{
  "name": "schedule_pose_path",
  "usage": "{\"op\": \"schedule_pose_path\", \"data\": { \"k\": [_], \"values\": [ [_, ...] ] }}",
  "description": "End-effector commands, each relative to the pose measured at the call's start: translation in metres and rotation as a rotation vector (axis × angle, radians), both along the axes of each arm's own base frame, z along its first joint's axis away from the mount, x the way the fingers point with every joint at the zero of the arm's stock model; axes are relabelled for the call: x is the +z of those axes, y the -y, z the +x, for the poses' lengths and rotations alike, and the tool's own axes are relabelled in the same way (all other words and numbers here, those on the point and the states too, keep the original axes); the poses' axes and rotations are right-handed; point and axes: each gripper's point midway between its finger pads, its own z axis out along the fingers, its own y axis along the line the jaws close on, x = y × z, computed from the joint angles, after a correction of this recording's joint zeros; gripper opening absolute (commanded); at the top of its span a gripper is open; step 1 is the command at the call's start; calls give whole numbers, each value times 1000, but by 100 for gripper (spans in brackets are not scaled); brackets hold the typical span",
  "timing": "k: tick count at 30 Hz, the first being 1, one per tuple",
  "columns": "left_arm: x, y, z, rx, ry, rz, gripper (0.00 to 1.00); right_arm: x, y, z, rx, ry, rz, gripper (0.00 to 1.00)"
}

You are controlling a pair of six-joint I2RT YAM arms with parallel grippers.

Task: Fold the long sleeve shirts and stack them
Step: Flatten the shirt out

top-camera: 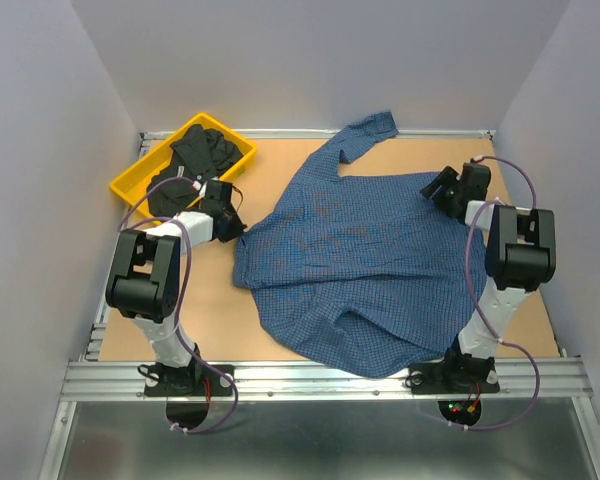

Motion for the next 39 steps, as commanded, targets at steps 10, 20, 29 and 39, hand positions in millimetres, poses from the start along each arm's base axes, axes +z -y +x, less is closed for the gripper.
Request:
{"op": "schedule_pose_path", "data": {
  "k": [10,20,29,39],
  "values": [
    [98,2,24,-6,220,32,60,77,-11,-45,37,59,-12,100],
    [103,73,-62,-182,234,23,85,38,-37,-152,26,-188,-66,100],
    [41,111,-95,-266,119,25,82,0,-47,-204,25,-327,-90,100],
    [13,119,-36,-259,84,152,80,-23,-39,-173,-45,-358,-88,100]
  ]
}}
